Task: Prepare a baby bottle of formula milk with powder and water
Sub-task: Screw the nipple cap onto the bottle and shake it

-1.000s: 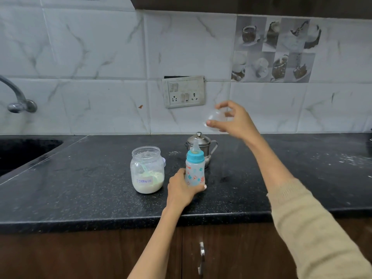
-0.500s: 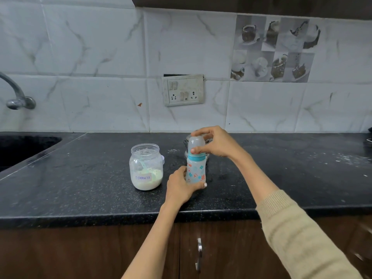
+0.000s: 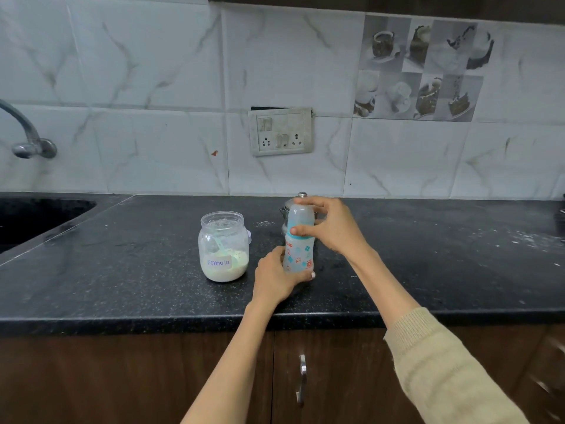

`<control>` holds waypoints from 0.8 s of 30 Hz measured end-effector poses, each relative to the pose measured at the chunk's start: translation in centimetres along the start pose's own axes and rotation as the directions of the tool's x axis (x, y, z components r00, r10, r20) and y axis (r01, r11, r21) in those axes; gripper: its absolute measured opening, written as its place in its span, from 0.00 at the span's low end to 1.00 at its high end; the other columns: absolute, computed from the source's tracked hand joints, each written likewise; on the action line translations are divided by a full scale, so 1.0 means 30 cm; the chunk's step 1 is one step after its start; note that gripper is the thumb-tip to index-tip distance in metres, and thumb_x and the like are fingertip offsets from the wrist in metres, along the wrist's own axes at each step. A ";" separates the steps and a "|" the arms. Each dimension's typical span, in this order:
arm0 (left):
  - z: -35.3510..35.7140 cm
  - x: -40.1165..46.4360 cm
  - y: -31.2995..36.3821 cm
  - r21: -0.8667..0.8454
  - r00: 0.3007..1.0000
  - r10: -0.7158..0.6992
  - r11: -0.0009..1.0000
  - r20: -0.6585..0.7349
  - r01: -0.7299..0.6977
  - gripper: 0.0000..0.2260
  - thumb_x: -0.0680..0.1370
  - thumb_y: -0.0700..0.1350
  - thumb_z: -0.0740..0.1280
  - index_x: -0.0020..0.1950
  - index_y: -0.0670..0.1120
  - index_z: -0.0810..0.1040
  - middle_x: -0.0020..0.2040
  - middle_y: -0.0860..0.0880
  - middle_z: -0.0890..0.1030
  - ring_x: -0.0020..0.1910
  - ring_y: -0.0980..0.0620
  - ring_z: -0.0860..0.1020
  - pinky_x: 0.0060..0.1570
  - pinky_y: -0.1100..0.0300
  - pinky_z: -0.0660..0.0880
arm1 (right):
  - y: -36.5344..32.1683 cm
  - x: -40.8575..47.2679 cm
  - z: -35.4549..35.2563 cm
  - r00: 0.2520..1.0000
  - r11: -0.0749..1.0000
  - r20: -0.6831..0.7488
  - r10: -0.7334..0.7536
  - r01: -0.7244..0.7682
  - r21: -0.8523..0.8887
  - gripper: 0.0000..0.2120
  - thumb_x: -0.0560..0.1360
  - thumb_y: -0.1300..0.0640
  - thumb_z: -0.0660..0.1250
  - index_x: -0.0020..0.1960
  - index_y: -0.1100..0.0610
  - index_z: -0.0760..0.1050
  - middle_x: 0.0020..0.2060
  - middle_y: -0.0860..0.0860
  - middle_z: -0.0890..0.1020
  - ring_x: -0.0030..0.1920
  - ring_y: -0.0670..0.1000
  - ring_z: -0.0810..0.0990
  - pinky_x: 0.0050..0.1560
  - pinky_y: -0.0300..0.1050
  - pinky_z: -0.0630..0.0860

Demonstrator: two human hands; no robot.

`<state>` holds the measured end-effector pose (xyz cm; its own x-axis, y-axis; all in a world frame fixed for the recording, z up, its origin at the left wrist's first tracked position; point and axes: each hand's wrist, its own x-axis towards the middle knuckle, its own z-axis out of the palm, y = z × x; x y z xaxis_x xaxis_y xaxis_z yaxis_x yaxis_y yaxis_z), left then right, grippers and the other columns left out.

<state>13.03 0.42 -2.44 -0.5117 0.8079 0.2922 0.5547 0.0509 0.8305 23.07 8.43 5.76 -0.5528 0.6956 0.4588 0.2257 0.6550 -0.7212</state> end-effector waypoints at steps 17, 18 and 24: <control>-0.003 -0.016 -0.007 0.017 0.999 -0.035 0.999 -0.008 0.036 0.40 0.58 0.52 0.81 0.65 0.43 0.70 0.61 0.46 0.78 0.60 0.49 0.76 0.59 0.54 0.74 | 0.017 -0.034 0.055 0.993 0.987 0.101 -0.053 0.067 -0.145 0.51 0.62 0.59 0.79 0.68 0.34 0.48 0.55 0.56 0.76 0.48 0.54 0.80 0.51 0.54 0.80; 0.000 -0.018 -0.009 0.021 0.999 -0.045 0.999 -0.005 0.045 0.43 0.58 0.52 0.82 0.67 0.42 0.69 0.63 0.46 0.76 0.61 0.49 0.75 0.61 0.55 0.73 | -0.002 -0.015 0.025 0.994 0.988 0.047 -0.096 0.101 -0.116 0.49 0.62 0.60 0.78 0.67 0.35 0.50 0.54 0.54 0.75 0.48 0.54 0.80 0.50 0.53 0.80; 0.000 -0.005 -0.013 0.022 0.998 -0.057 0.998 0.003 0.057 0.45 0.58 0.53 0.82 0.70 0.43 0.66 0.66 0.45 0.74 0.63 0.49 0.74 0.61 0.57 0.70 | -0.021 -0.030 -0.019 0.990 0.987 0.067 -0.126 0.132 -0.089 0.47 0.63 0.62 0.79 0.67 0.39 0.52 0.52 0.52 0.75 0.47 0.51 0.79 0.51 0.49 0.80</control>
<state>12.89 0.29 -2.82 -0.5408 0.8054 0.2428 0.5386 0.1098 0.8354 23.88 7.56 6.09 -0.6291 0.5861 0.5107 0.2215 0.7648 -0.6049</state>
